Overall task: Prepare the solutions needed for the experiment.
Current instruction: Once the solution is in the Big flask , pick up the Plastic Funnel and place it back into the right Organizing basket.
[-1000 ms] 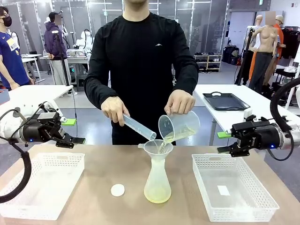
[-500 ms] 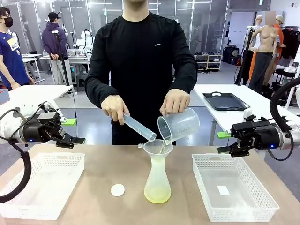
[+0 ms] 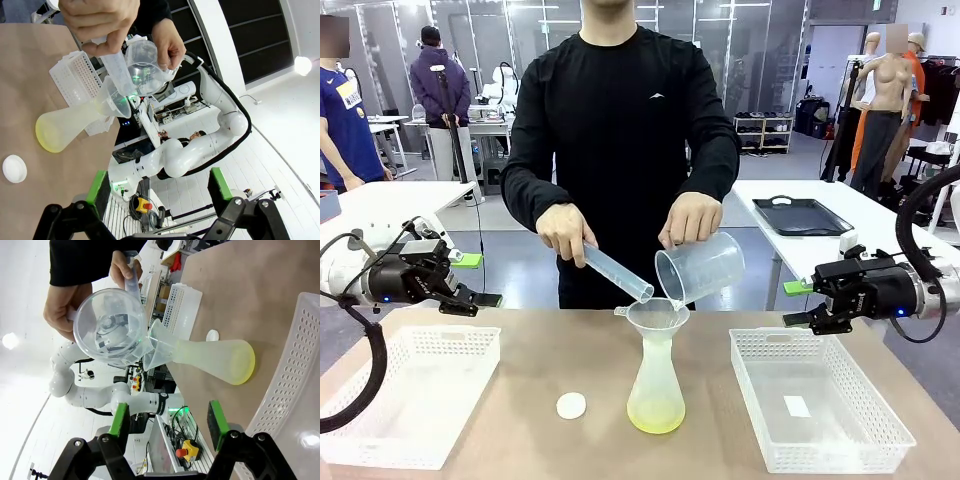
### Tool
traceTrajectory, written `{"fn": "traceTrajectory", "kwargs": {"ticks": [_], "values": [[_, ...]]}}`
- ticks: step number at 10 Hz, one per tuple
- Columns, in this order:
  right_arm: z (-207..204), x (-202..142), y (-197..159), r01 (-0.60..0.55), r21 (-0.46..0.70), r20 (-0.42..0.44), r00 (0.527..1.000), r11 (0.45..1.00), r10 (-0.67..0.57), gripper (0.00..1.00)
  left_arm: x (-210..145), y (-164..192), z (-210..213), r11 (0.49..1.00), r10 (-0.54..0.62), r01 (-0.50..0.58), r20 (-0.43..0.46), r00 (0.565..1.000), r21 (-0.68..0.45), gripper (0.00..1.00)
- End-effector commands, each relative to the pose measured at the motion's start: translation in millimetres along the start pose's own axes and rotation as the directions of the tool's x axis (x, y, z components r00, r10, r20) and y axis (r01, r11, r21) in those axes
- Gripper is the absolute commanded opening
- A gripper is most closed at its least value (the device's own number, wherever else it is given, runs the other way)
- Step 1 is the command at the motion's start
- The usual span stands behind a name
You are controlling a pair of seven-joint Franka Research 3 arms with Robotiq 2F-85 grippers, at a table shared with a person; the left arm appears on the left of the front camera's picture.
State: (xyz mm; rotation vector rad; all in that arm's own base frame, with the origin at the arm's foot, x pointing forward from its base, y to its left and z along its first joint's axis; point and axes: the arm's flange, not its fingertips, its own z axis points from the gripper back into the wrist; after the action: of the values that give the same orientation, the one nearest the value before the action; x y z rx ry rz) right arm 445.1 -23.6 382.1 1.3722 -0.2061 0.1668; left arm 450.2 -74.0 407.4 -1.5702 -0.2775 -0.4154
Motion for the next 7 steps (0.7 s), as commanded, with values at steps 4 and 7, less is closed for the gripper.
{"fn": "traceTrajectory", "kwargs": {"ticks": [4, 7], "values": [[0.8, 2.0, 2.4, 0.017, -0.009, -0.017, 1.0, 1.0, -0.017, 0.78, -2.0, -2.4, -1.1, 1.0, -0.003, 0.003, 0.003, 1.0, 0.006, 1.0], [0.8, 2.0, 2.4, 0.017, -0.009, -0.017, 1.0, 1.0, -0.017, 0.78, -2.0, -2.4, -1.1, 1.0, -0.003, 0.003, 0.003, 1.0, 0.006, 1.0]]}}
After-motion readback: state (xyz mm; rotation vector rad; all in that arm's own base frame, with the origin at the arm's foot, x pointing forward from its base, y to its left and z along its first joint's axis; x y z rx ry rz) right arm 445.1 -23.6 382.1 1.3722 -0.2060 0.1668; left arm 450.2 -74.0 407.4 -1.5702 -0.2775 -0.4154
